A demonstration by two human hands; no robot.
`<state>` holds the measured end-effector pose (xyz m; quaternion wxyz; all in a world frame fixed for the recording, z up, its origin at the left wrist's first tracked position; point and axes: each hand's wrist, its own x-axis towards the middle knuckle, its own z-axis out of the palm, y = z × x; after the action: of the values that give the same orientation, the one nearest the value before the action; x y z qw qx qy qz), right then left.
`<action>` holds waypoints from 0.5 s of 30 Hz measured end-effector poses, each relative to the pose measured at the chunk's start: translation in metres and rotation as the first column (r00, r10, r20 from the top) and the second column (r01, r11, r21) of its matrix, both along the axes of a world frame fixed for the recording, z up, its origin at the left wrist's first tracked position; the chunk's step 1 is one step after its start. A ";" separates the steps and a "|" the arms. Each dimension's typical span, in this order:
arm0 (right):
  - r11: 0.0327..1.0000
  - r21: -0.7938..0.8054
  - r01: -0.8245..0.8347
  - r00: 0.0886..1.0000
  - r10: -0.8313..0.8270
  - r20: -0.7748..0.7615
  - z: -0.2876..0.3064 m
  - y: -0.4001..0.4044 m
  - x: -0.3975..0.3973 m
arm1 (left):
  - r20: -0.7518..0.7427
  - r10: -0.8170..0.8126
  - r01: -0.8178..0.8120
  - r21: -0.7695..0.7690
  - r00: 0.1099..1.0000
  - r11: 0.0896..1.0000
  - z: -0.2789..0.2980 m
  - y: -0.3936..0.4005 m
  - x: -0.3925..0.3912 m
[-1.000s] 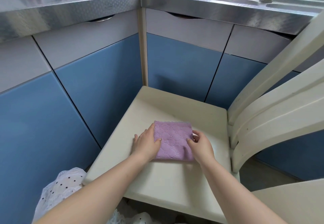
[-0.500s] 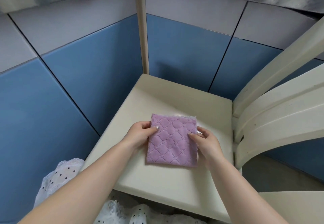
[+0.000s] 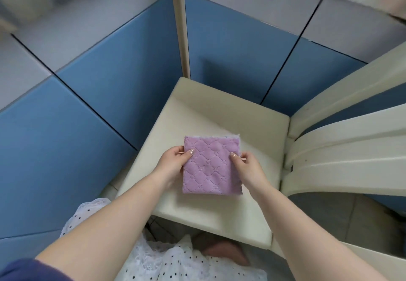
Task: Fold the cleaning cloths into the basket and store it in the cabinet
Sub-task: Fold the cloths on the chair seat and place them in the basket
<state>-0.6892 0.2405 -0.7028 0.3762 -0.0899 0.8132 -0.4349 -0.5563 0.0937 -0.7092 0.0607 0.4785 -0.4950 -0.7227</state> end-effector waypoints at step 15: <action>0.966 -0.152 -0.211 0.973 0.222 0.057 0.237 -0.047 0.073 | -0.083 0.249 -0.257 -0.105 0.965 0.961 0.246 -0.006 0.116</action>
<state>-0.6167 0.1939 -0.4660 0.4438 -0.1890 0.7504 -0.4520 -0.4406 0.0880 -0.4633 0.1970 0.5082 -0.4682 -0.6955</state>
